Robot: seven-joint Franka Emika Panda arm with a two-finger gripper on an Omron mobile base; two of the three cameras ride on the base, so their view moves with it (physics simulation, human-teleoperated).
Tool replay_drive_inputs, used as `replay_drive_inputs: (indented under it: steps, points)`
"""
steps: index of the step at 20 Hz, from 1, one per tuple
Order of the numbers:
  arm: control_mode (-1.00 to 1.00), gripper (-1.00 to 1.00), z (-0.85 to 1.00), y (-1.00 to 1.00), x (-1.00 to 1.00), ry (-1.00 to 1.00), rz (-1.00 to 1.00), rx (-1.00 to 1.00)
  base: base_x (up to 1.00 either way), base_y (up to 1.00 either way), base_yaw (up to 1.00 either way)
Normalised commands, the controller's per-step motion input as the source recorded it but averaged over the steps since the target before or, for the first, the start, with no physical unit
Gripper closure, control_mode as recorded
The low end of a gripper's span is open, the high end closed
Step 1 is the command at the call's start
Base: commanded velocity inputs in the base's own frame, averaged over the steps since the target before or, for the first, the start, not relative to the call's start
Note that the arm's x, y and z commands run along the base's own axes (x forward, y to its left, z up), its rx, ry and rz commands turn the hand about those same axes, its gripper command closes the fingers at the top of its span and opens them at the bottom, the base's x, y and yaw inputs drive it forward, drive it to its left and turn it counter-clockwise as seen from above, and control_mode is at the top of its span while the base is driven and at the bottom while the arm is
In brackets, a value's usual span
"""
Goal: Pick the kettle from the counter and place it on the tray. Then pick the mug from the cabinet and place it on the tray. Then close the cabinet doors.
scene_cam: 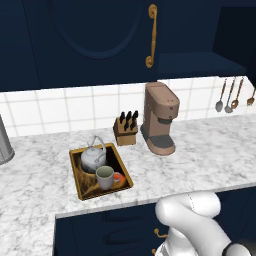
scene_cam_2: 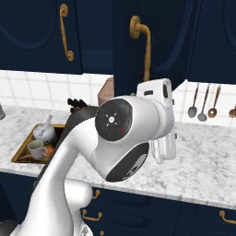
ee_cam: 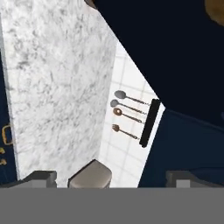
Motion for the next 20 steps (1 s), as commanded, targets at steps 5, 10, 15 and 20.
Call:
replay_drive_inputs:
  steps: [5,10,15,20]
  points:
    - [-1.0,-1.0,-0.09,0.7,0.61,0.0,0.32,-0.02,0.0,0.0,0.0]
    - [-1.0,-1.0,-0.01,0.67,0.65,0.07,0.29,0.0,0.0,0.0,0.0]
    - [-1.0,-1.0,0.0,0.72,0.68,0.16,0.2,0.0,0.0,0.0,0.0]
    - [-1.0,-1.0,-0.06,0.69,0.87,0.06,0.14,0.0,0.0,0.0,0.0]
